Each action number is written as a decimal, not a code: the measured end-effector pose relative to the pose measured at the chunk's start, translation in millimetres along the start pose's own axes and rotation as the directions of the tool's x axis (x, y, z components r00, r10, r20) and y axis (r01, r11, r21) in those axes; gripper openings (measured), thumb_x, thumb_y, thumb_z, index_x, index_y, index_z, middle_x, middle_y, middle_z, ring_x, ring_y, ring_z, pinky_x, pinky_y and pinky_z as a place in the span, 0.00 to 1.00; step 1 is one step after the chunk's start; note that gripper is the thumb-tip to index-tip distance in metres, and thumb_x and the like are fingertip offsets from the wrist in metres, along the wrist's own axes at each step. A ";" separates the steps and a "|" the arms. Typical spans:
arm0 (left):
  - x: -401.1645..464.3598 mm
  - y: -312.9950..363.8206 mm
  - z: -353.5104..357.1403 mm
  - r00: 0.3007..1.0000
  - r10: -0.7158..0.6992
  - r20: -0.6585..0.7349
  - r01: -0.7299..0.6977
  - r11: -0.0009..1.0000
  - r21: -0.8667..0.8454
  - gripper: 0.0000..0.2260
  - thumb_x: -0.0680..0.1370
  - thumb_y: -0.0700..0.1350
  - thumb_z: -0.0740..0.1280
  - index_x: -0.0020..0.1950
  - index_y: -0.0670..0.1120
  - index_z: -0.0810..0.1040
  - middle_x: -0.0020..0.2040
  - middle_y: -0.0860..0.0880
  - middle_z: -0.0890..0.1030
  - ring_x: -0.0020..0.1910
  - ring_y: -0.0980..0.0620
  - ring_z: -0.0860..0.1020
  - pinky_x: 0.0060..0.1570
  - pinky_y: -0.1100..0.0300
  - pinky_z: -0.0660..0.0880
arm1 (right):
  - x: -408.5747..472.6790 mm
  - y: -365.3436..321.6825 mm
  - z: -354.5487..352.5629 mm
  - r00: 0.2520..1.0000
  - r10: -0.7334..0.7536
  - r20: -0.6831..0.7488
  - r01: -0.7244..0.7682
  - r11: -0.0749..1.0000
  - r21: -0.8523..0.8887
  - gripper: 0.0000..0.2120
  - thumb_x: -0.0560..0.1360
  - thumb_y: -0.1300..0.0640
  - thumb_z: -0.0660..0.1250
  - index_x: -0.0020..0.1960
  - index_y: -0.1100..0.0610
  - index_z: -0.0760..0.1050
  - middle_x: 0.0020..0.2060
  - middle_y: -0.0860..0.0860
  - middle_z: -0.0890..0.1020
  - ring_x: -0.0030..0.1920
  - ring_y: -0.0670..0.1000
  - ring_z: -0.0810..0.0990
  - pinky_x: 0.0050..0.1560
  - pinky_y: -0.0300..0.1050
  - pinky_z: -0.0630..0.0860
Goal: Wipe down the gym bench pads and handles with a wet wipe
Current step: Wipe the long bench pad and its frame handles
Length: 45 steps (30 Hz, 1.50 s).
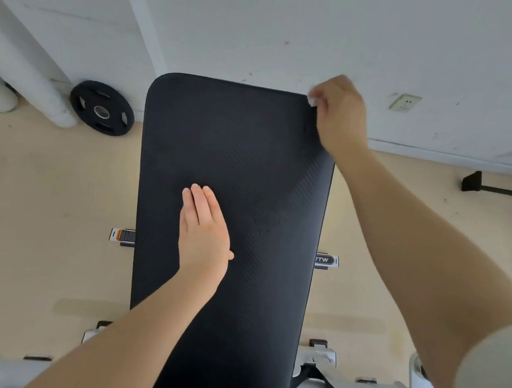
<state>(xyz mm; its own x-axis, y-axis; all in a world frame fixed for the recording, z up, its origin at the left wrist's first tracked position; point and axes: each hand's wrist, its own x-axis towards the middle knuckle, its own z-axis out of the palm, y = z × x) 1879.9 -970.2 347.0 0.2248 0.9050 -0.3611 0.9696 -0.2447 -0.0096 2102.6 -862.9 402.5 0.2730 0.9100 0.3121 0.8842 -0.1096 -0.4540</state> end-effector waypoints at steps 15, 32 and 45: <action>0.1 6.7 -1.7 0.998 -0.070 0.000 0.070 0.995 -0.071 0.53 0.69 0.54 0.73 0.74 0.35 0.37 0.75 0.36 0.44 0.75 0.37 0.43 0.72 0.52 0.46 | -66.3 22.6 -10.2 0.959 -0.142 0.247 0.138 0.990 0.033 0.10 0.75 0.69 0.57 0.50 0.65 0.77 0.50 0.62 0.76 0.51 0.60 0.74 0.50 0.46 0.70; -0.8 3.6 2.9 0.998 -0.056 -0.033 0.052 0.993 -0.109 0.54 0.67 0.52 0.75 0.74 0.37 0.38 0.76 0.37 0.44 0.75 0.37 0.44 0.72 0.50 0.49 | -246.6 33.8 8.9 0.858 -0.221 0.464 0.184 0.975 0.123 0.14 0.69 0.64 0.54 0.43 0.61 0.79 0.42 0.54 0.80 0.44 0.49 0.72 0.45 0.35 0.70; -5.1 -5.4 16.6 0.989 0.002 -0.149 -0.034 0.977 -0.210 0.53 0.68 0.51 0.74 0.75 0.38 0.38 0.76 0.39 0.41 0.75 0.40 0.42 0.73 0.51 0.49 | -231.9 27.2 27.7 0.954 -0.221 0.203 0.209 0.975 0.080 0.12 0.71 0.65 0.54 0.37 0.66 0.75 0.37 0.61 0.78 0.37 0.61 0.78 0.40 0.48 0.73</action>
<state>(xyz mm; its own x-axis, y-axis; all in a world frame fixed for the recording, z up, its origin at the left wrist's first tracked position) 1871.9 -979.3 333.5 0.2386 0.9462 -0.2186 0.9602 -0.1963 0.1985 2052.8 -1065.8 294.7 -0.0118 0.9735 0.2284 0.8887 0.1149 -0.4440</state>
